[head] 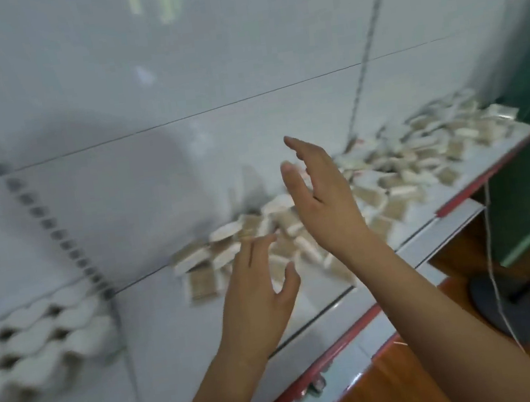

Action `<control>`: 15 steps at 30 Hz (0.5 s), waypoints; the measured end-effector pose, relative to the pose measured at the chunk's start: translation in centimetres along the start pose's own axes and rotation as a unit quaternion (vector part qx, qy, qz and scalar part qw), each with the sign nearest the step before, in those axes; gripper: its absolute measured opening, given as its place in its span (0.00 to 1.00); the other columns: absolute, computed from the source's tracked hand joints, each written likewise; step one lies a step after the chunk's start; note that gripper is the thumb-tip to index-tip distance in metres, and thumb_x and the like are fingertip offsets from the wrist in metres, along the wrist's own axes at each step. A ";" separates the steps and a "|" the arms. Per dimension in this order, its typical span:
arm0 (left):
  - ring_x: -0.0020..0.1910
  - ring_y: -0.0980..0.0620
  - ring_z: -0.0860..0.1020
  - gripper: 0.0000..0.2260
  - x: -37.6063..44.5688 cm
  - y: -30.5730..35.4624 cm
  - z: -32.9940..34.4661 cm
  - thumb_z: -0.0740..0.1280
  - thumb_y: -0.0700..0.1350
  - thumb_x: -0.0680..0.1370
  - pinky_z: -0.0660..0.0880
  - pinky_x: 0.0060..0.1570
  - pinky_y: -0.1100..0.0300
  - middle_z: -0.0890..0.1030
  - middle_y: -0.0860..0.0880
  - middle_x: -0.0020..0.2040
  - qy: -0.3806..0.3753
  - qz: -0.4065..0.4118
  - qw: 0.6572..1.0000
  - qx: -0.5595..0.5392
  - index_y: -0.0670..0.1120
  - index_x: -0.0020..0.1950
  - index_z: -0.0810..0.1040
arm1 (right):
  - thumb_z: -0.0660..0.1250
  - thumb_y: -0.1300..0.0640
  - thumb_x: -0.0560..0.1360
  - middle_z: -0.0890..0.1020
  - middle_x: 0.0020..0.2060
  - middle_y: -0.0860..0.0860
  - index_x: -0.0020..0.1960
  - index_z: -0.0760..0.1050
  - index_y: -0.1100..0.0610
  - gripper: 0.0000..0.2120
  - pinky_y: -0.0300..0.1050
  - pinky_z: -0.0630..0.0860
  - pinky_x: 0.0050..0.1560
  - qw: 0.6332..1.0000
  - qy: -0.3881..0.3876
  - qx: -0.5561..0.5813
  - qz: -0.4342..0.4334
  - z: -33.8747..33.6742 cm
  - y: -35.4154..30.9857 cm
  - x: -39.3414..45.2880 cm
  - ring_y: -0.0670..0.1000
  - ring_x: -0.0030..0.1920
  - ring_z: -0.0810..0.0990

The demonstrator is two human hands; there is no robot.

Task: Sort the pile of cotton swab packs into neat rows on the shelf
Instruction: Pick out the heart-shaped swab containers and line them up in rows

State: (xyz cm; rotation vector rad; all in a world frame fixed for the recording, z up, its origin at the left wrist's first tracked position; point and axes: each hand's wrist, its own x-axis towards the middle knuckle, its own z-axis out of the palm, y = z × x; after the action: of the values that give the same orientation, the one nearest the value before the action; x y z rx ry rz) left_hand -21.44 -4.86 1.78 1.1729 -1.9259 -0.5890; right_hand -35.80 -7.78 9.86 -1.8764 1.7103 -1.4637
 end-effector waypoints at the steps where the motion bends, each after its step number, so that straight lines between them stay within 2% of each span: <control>1: 0.64 0.58 0.71 0.17 1.0 1.7 2.8 0.64 0.50 0.80 0.72 0.61 0.60 0.73 0.58 0.65 -0.008 0.003 1.000 -0.006 0.54 0.69 0.70 | 0.53 0.42 0.83 0.68 0.73 0.43 0.76 0.63 0.49 0.24 0.49 0.65 0.73 1.000 0.007 -0.012 0.005 -2.9 2.0 0.6 0.43 0.73 0.65; 4: 0.64 0.60 0.70 0.17 3.5 6.1 10.7 0.60 0.55 0.81 0.70 0.63 0.61 0.73 0.57 0.64 -0.044 0.028 0.998 -0.021 0.53 0.69 0.71 | 0.53 0.41 0.83 0.67 0.73 0.46 0.77 0.62 0.51 0.26 0.49 0.64 0.73 0.998 0.040 -0.047 0.014 -11.2 7.8 2.0 0.45 0.73 0.64; 9: 0.64 0.57 0.71 0.16 6.5 12.1 20.5 0.62 0.51 0.81 0.70 0.62 0.61 0.73 0.55 0.64 -0.088 0.042 0.995 -0.034 0.50 0.69 0.72 | 0.52 0.40 0.83 0.67 0.74 0.47 0.77 0.63 0.51 0.26 0.41 0.60 0.71 0.989 0.087 -0.094 0.072 -22.8 15.6 3.1 0.47 0.74 0.63; 15: 0.63 0.54 0.71 0.17 10.7 17.1 30.2 0.66 0.47 0.80 0.72 0.61 0.58 0.73 0.54 0.63 -0.131 0.075 0.988 -0.036 0.51 0.68 0.72 | 0.53 0.41 0.83 0.66 0.75 0.49 0.77 0.62 0.51 0.26 0.43 0.57 0.73 0.975 0.127 -0.144 0.113 -32.2 22.4 4.2 0.49 0.75 0.61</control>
State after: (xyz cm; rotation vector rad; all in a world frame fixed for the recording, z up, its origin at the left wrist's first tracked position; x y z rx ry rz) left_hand -57.64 -6.75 0.60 0.9304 -2.1726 -0.7550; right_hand -74.99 -3.89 11.72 -1.5994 2.2803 -1.4800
